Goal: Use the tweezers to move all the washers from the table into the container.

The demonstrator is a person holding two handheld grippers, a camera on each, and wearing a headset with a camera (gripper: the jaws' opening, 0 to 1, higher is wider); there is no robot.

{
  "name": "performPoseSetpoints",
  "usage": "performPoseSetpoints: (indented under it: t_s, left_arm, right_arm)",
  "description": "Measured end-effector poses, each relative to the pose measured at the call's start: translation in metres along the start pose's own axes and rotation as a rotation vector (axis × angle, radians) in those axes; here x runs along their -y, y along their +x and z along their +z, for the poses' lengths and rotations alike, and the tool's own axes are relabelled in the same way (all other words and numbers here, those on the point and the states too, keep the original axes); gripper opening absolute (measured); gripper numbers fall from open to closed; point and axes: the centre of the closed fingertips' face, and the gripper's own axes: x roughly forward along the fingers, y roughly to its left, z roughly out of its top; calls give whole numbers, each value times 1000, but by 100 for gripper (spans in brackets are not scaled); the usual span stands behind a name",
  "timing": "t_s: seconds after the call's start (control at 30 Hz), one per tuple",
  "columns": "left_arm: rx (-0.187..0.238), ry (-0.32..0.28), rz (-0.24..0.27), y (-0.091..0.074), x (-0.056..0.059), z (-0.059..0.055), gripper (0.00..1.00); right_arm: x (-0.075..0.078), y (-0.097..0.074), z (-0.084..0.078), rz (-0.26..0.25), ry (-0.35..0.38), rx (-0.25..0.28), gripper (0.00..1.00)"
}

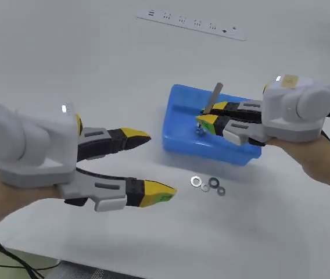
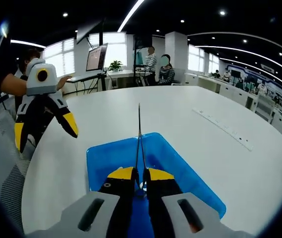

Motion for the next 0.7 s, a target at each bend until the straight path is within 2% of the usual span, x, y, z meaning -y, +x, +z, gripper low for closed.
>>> performPoseSetpoints:
  t_s: [0.43,0.7]
  left_arm:
    - [6,14,12,-5,-6,1,69]
    - [23,21,25,-9,-9,10,68]
  right_arm:
    - [1,0,-4,-25,-9,-6,11]
    - [4,-11,5,-42,4,16,10]
